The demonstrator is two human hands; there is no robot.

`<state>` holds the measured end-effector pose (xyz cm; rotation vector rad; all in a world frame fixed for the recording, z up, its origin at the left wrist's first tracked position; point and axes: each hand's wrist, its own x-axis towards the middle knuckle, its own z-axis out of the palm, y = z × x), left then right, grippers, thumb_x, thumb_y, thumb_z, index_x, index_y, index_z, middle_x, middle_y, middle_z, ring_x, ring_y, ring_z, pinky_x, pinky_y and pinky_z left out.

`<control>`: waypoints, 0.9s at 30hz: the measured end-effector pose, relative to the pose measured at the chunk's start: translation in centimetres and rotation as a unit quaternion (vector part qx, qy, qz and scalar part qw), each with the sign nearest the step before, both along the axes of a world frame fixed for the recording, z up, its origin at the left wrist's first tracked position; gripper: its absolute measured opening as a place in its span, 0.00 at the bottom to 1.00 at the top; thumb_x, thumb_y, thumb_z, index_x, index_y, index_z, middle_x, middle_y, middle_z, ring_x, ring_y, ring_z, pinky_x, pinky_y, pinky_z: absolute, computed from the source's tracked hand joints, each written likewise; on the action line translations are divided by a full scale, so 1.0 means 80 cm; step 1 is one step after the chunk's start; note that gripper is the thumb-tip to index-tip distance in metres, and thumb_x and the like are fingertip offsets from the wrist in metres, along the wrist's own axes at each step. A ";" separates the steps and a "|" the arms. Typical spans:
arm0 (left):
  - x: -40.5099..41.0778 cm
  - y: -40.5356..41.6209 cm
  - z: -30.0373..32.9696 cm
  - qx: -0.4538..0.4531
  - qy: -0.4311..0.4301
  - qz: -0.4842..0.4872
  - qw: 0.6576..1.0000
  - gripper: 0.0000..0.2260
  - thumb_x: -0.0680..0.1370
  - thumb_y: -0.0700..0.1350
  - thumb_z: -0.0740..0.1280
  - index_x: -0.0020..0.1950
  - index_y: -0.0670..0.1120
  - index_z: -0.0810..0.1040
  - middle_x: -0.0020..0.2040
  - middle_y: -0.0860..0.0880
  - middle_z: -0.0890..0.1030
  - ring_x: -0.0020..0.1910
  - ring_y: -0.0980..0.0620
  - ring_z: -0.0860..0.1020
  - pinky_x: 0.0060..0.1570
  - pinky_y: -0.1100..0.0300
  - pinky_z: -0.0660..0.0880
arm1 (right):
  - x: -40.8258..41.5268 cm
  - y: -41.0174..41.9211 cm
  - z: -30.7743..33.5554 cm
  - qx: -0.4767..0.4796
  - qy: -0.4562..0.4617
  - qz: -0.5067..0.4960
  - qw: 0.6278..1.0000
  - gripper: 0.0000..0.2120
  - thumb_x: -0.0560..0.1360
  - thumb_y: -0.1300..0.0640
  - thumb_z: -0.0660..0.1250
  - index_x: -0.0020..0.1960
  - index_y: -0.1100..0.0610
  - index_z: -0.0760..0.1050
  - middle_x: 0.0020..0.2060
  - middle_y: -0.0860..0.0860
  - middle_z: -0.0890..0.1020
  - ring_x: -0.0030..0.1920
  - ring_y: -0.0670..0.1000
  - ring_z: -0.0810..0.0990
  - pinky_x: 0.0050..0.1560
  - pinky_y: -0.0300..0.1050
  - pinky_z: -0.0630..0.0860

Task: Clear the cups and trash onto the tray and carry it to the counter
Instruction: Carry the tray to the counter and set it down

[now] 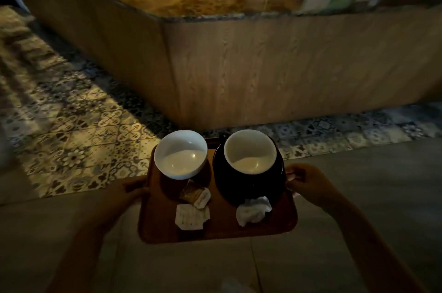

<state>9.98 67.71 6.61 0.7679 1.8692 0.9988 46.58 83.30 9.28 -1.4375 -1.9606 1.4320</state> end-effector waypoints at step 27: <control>0.192 0.567 0.034 0.045 0.015 -0.178 0.983 0.15 0.73 0.34 0.66 0.42 0.56 0.81 0.41 0.54 0.84 0.43 0.53 0.81 0.41 0.56 0.76 | 0.223 0.397 0.000 0.004 -0.058 -0.201 0.978 0.08 0.71 0.74 0.62 0.49 0.68 0.75 0.36 0.62 0.79 0.31 0.46 0.80 0.31 0.34 0.76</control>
